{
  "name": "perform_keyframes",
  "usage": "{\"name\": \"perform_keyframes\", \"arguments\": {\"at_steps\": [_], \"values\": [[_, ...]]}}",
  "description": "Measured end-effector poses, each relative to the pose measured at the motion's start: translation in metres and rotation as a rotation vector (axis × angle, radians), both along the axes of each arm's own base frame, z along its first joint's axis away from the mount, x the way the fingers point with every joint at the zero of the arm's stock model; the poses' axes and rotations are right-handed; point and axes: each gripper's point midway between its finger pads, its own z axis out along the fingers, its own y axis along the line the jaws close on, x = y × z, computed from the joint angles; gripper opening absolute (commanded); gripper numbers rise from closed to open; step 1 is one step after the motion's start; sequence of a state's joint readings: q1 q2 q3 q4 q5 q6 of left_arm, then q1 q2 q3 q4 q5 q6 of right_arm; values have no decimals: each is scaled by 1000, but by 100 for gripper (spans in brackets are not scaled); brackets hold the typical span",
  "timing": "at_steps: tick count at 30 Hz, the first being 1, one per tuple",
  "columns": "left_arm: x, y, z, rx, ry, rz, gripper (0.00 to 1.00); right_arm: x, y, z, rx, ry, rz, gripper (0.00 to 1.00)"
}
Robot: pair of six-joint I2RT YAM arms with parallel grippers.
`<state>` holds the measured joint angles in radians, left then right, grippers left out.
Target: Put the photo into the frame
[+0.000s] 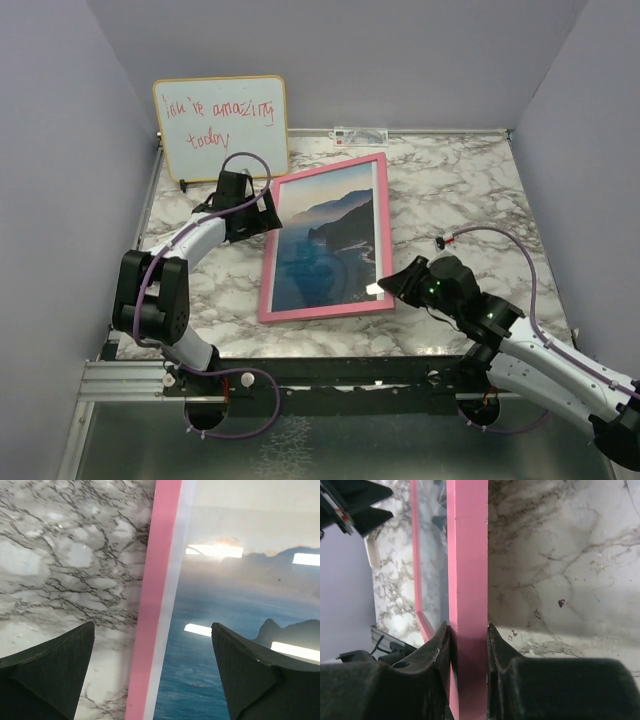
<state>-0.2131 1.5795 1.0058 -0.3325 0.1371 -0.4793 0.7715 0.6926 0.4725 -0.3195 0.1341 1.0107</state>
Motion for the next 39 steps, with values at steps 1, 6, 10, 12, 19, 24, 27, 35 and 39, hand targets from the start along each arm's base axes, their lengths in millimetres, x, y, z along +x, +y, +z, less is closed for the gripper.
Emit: {"name": "perform_keyframes", "arguments": {"at_steps": [1, 6, 10, 12, 19, 24, 27, 35, 39], "values": [[2, 2, 0, 2, -9, 2, 99, -2, 0, -7, 4, 8, 7, 19], [14, 18, -6, -7, -66, 45, 99, -4, 4, -26, 30, 32, 27, 23], [10, 31, -21, 9, -66, 81, 99, -6, 9, -42, 40, 59, 46, 28], [9, 35, -25, 18, -64, 95, 99, -7, 7, -53, 30, 72, 48, 32], [17, 39, -25, 26, -88, 116, 99, -28, -14, -112, -66, 155, 61, 49], [15, 42, -39, 34, -51, 124, 99, -27, -16, -108, -54, 130, 53, 56], [17, 41, -37, 28, -54, 127, 99, -25, -20, -107, -69, 129, 33, 59], [13, 41, -37, 25, -39, 129, 99, -7, -40, -81, -196, 144, -88, 62], [7, 42, -25, 25, -44, 128, 99, 12, -43, -49, -244, 101, -140, 62]]}}
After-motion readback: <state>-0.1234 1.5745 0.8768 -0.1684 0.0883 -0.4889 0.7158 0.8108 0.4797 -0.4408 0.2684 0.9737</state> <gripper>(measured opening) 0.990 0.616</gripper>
